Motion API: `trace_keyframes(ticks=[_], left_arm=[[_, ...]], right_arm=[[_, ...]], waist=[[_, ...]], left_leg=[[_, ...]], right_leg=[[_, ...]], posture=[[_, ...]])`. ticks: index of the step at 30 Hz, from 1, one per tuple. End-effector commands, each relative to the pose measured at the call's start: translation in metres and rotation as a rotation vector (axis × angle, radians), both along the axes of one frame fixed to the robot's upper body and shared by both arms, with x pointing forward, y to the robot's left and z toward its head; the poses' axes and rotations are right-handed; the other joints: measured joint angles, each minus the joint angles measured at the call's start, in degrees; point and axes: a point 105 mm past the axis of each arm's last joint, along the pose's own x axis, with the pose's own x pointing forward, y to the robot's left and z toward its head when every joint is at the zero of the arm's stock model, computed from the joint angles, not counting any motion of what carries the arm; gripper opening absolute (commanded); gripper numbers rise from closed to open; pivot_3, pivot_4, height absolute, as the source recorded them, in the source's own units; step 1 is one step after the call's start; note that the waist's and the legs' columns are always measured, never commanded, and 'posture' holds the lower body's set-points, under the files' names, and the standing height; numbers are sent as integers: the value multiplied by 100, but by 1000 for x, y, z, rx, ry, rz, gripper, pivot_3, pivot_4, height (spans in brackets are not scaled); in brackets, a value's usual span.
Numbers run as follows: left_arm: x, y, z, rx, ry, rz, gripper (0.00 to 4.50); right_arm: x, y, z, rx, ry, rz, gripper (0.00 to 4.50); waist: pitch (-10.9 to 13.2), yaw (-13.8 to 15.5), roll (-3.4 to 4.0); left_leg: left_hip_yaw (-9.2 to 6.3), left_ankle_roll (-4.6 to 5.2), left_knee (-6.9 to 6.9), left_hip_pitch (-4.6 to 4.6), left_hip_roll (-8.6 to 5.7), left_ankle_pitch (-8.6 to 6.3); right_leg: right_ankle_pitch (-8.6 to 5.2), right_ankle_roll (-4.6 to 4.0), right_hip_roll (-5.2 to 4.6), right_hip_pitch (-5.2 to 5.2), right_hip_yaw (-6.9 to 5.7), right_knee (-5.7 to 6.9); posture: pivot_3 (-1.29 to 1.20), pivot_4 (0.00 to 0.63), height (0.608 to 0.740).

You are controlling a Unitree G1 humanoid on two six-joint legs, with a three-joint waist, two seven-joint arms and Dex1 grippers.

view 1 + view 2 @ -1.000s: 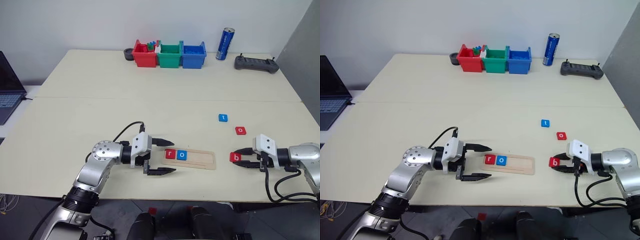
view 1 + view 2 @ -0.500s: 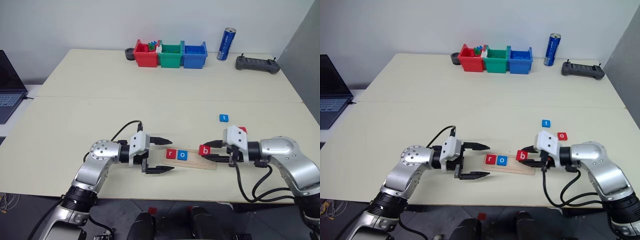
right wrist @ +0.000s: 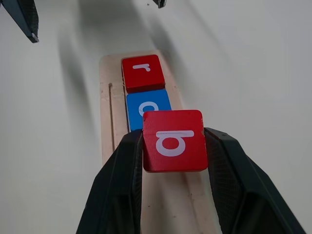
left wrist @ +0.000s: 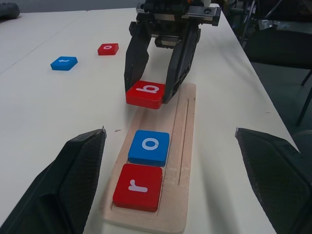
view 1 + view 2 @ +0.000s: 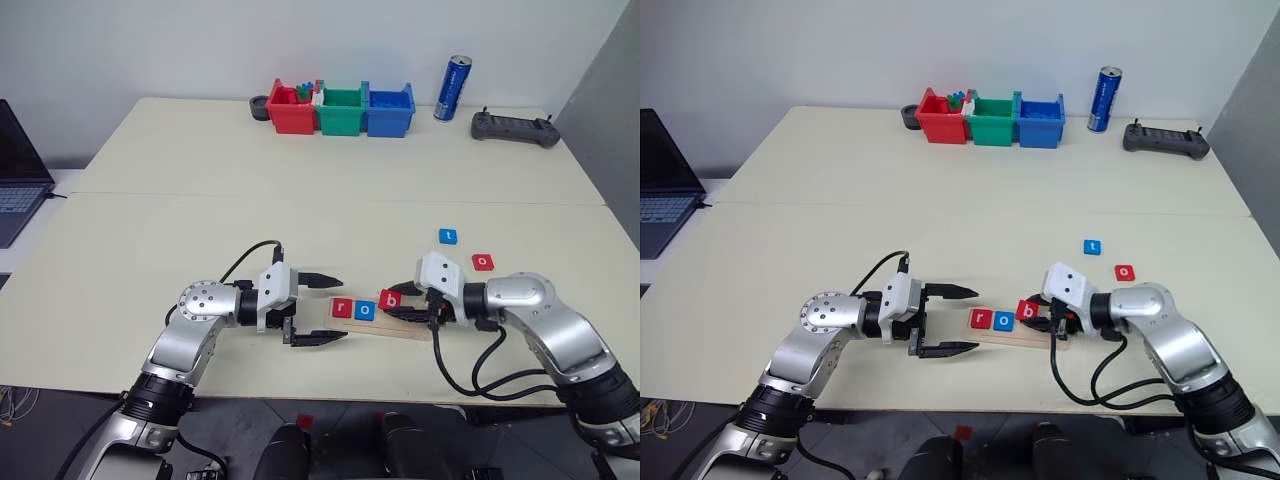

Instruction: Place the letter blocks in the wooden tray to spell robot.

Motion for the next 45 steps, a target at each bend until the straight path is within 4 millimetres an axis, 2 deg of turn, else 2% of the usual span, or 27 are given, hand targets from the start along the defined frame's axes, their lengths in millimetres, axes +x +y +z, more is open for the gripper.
trace_keyframes(ticks=[1,11,23,45], left_arm=[[0,1,6,-13,-27,5,4500],[0,0,7,-14,-32,6,4500],[0,0,6,-3,-36,3,4500],[-2,-1,5,1,-31,-4,4500]], right_arm=[[-6,6,4,-6,-9,54,1461],[-3,9,3,-7,-8,55,1461],[-3,-1,-5,-60,2,50,1461],[1,-2,-8,-88,4,43,1461]], waist=[[0,-5,0],[0,-6,0],[0,-5,0],[0,-5,0]], left_leg=[[0,0,0,0,0,0],[0,0,0,1,0,0],[0,0,0,0,0,0],[0,0,1,1,0,0]], right_leg=[[0,0,0,0,0,0],[0,0,0,-1,-1,1],[0,-1,0,-1,-1,1],[1,-1,0,-1,-1,1]], posture=[[0,150,740],[0,150,740],[0,150,740],[0,150,740]])
